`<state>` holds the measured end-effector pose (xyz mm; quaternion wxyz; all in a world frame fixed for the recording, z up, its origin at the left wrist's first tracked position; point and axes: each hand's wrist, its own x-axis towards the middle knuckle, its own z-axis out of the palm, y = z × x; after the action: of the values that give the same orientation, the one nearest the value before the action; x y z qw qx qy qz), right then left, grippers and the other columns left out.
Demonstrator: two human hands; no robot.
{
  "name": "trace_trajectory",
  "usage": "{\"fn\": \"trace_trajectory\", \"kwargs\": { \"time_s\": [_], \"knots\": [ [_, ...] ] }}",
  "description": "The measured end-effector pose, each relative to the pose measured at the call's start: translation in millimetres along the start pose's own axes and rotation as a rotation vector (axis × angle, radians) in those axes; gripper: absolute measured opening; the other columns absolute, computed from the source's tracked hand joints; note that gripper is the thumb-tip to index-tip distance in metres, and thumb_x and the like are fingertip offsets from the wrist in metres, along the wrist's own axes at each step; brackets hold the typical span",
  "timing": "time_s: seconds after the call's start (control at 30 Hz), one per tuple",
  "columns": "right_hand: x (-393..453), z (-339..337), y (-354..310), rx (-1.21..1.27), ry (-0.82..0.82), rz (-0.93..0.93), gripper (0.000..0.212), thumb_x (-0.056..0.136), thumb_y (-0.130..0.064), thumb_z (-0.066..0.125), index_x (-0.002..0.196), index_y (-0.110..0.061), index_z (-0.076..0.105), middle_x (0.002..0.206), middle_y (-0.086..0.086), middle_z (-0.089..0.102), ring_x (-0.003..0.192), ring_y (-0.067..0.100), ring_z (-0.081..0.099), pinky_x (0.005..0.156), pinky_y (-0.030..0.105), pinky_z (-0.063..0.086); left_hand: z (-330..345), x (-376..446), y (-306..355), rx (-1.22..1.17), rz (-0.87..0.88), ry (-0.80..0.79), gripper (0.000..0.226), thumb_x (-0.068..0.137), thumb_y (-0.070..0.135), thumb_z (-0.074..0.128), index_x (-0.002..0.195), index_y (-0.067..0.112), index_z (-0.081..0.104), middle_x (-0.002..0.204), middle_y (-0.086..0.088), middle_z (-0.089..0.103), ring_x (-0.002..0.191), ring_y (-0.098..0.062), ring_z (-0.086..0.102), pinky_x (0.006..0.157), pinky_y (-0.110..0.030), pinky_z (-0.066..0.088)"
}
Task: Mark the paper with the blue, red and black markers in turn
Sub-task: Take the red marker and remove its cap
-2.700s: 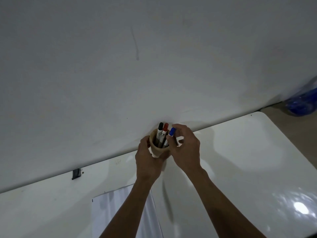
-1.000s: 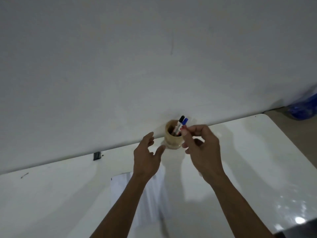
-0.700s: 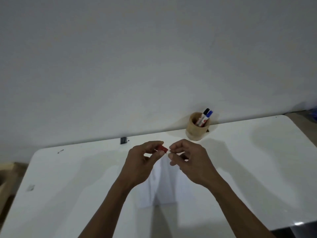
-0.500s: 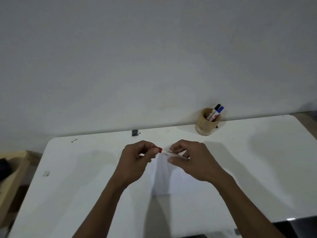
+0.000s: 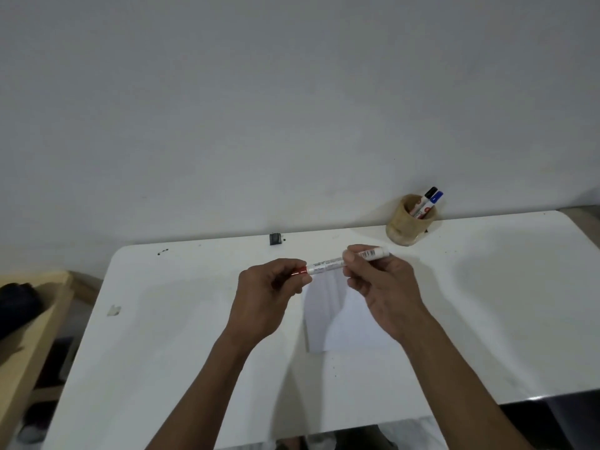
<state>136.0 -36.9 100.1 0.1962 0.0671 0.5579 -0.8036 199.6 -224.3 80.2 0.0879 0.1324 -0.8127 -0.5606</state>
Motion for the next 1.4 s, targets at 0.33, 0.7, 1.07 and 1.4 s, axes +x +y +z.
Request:
{"fn": "trace_trajectory", "kwargs": {
  "time_s": [0.33,0.7,1.07,1.4],
  "knots": [
    [9.2,4.6,46.6,-0.167,-0.042,0.052,0.012,0.096,-0.015,0.067,0.087,-0.011,0.074,0.080,0.010,0.075,0.073,0.020,0.071,0.071,0.028,0.058,10.0,-7.1,-23.8,0.045,-0.079,-0.107,0.008,0.090,0.014,0.069,0.090,0.015,0.078,0.070,0.003,0.073,0.055,-0.008,0.065,0.062,-0.021,0.055],
    [44.0,-40.8,36.0,-0.120,0.094,0.041,0.013,0.095,-0.013,0.068,0.099,-0.001,0.070,0.084,0.015,0.072,0.075,0.024,0.070,0.068,0.028,0.058,11.6,44.8,-63.4,0.417,-0.222,0.087,0.009,0.088,0.019,0.070,0.086,0.011,0.067,0.071,0.001,0.069,0.068,-0.020,0.066,0.061,-0.017,0.046],
    [50.5,-52.9,50.4,-0.181,0.116,0.080,0.007,0.094,-0.013,0.070,0.091,-0.007,0.072,0.081,0.013,0.076,0.074,0.025,0.071,0.071,0.035,0.057,27.7,92.1,-96.2,0.708,-0.335,-0.009,0.012,0.092,0.020,0.063,0.096,0.009,0.066,0.103,-0.009,0.062,0.089,-0.030,0.062,0.069,-0.035,0.047],
    [55.8,-55.5,49.7,-0.217,0.138,0.010,0.016,0.079,-0.002,0.084,0.088,-0.002,0.070,0.076,0.013,0.076,0.070,0.023,0.075,0.065,0.031,0.059,31.6,61.5,-82.7,0.619,-0.413,0.197,0.045,0.091,0.048,0.057,0.127,0.022,0.051,0.122,-0.001,0.061,0.116,-0.027,0.057,0.086,-0.042,0.049]
  ]
}}
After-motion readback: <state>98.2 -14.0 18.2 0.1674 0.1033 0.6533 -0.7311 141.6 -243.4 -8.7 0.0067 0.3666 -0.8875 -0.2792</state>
